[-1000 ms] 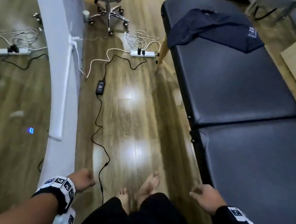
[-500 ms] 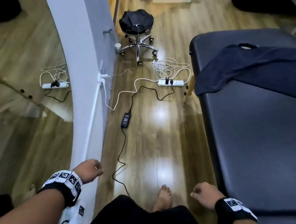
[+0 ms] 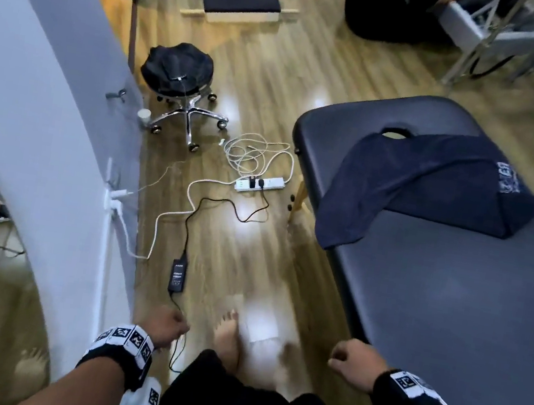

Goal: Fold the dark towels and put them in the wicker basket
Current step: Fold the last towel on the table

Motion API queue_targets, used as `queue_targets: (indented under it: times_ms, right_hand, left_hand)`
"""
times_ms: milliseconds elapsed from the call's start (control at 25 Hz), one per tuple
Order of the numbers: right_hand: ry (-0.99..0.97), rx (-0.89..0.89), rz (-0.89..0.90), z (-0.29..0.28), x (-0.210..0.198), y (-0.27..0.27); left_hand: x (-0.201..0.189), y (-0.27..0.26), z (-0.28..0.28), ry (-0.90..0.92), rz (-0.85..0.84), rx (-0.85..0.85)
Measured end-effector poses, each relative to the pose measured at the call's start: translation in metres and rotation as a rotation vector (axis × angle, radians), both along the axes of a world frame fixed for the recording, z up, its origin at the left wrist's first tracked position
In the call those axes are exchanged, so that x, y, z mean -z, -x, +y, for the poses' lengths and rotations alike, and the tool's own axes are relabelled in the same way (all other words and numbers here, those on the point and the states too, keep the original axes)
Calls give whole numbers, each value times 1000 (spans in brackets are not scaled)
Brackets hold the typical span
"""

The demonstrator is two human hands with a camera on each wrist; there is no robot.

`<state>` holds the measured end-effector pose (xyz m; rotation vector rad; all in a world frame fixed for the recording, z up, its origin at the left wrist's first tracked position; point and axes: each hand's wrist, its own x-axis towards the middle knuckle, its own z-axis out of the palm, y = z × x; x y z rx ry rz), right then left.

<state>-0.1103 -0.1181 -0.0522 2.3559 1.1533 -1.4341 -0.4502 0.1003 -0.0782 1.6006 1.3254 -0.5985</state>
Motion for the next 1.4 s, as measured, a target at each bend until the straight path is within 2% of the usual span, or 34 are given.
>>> queue_targets:
  times_ms: [120, 200, 320, 440, 680, 800, 920, 1040, 1120, 1200, 1320, 1400]
  right_hand:
    - [-56, 101, -58, 46, -30, -15]
    - [-117, 174, -106, 72, -44, -27]
    - [-161, 251, -152, 101, -58, -38]
    - [-161, 239, -178, 130, -65, -52]
    - [-234, 70, -255, 171, -41, -101]
    - [-316, 79, -242, 189, -23, -118]
    - [-362, 107, -233, 205, -13, -139]
    - [-517, 167, -305, 215, -17, -152]
    - [-670, 226, -359, 219, -24, -157]
    - [-774, 330, -427, 219, -44, -161]
    - [-826, 563, -336, 211, -79, -166]
    - [-870, 658, -372, 194, -97, -166]
  left_hand:
    - [4, -57, 66, -52, -118, 86]
    - [1, -100, 96, -71, -133, 271]
    - [-19, -159, 120, -107, -134, 569]
    - [-25, -215, 139, -91, -232, 676]
    - [-54, -307, 155, -228, -237, 785]
    - [-73, -336, 164, -288, -199, 891]
    - [-86, -362, 165, -335, -201, 949]
    - [-93, -382, 152, -312, -245, 976]
    - [-100, -394, 140, -335, -337, 925]
    - [-108, -407, 130, -454, -470, 855]
    - [-120, -429, 123, -596, -655, 792]
    - [-127, -443, 117, -627, -783, 835]
